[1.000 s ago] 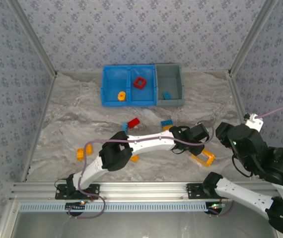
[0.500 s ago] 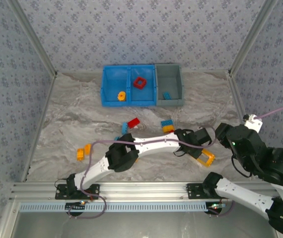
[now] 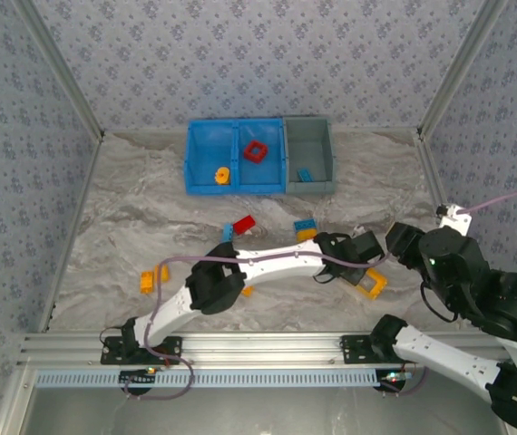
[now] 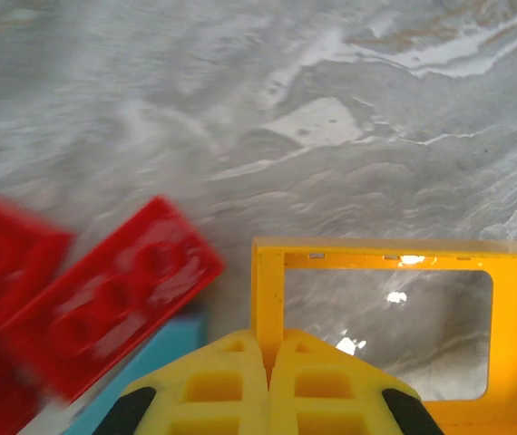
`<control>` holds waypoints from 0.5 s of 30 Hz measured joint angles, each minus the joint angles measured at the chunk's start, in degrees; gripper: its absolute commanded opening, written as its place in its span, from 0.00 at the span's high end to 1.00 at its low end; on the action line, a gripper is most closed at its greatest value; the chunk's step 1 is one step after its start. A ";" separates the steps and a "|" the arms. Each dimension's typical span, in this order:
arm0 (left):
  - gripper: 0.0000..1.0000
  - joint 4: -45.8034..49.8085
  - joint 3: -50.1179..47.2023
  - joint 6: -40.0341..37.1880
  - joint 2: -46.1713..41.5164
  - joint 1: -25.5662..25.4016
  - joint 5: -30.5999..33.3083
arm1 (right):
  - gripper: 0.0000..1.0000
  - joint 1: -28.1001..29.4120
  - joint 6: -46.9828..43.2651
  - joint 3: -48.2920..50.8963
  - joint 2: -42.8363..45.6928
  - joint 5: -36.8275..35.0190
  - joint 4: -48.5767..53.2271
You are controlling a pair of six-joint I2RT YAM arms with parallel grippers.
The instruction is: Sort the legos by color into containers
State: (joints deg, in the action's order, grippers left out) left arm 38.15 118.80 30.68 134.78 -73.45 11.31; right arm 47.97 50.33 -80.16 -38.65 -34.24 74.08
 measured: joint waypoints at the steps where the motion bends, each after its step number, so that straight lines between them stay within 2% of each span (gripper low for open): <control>1: 1.00 0.20 -1.73 0.55 -2.19 0.20 0.83 | 0.49 0.00 -0.90 -0.48 -0.42 0.70 -0.28; 4: 1.00 1.09 -7.61 2.45 -10.75 1.79 2.99 | 0.48 -0.11 -4.59 -3.08 -3.50 4.15 -1.79; 7: 1.00 1.33 -13.64 3.91 -19.74 5.73 4.66 | 0.47 -0.26 -8.46 -4.98 -8.00 9.84 -4.66; 15: 1.00 4.20 -27.28 3.85 -37.35 23.45 9.03 | 0.47 -0.48 -18.62 -4.81 -22.08 27.67 -16.22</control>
State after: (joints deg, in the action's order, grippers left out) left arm 42.35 91.53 34.52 97.43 -50.00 20.34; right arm 47.48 31.70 -84.97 -60.73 -6.57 57.87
